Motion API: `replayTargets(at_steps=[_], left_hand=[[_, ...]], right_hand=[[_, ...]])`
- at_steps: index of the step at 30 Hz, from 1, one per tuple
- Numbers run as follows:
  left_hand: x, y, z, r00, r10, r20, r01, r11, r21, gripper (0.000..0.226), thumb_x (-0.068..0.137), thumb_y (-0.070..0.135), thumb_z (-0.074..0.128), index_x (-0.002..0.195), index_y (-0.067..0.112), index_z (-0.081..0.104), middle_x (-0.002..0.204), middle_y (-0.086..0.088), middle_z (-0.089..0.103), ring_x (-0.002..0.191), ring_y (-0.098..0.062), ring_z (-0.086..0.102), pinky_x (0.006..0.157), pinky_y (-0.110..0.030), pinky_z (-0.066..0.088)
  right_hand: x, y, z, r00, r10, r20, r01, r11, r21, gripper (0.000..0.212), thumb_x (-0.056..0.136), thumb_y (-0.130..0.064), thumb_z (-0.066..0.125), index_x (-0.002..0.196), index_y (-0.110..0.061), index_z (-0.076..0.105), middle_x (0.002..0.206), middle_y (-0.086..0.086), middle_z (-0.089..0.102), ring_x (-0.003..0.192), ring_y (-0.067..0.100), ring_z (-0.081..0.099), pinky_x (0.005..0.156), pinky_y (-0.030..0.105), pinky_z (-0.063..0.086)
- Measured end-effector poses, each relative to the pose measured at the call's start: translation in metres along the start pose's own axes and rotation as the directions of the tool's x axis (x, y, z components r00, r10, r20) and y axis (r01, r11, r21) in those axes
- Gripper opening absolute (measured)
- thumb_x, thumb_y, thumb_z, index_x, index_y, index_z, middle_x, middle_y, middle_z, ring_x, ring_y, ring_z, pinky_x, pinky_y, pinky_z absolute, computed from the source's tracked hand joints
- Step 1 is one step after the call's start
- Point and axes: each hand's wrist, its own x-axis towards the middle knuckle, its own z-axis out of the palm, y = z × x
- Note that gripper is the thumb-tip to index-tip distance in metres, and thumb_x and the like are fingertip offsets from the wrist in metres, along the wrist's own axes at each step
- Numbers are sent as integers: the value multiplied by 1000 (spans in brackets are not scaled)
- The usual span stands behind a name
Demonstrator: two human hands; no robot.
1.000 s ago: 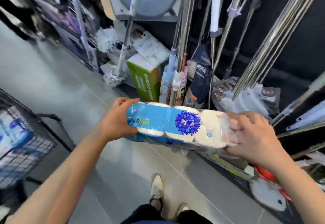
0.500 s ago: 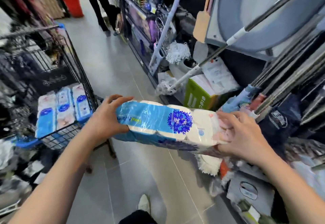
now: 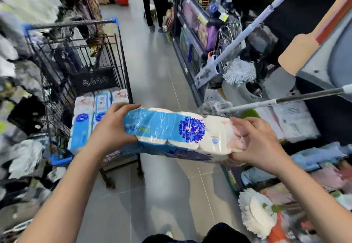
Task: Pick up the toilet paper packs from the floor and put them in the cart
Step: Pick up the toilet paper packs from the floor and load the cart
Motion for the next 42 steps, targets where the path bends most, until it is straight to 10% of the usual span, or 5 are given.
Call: replayTargets(at_steps=[14,18,26,42], left_hand=[[108,-48,-5,942,-283,-180,292,956,21,92,53,9,86,137,31,55,134,6,43,128,-13,44,106,-13,23],[137,-42,-2,894,-367,-258,380,925,-1,89,55,7,87,137,23,56,127,7,40,120,-5,39,96,8,10],[152,-47,-19,727,-560,-397,582,810,-76,90,58,18,85,140,35,51,136,6,40,130,-10,41,107,-19,26],[181,-131,-65,424,-704,-570,726,640,-251,88,58,18,82,139,32,52,137,7,40,125,-6,41,103,-18,29]], right_hand=[[262,-17,39,940,-338,55,334,940,75,102,41,-59,67,140,-47,49,128,-5,46,130,24,42,110,46,39],[347,-28,31,888,-445,118,438,895,80,102,42,-59,69,141,-45,51,130,0,48,132,25,42,111,46,37],[465,-100,28,725,-655,215,651,753,96,106,40,-59,72,142,-45,48,132,-1,48,132,26,41,112,46,38],[617,-309,80,404,-868,290,885,451,116,102,40,-57,68,140,-43,50,131,4,51,126,29,45,108,46,42]])
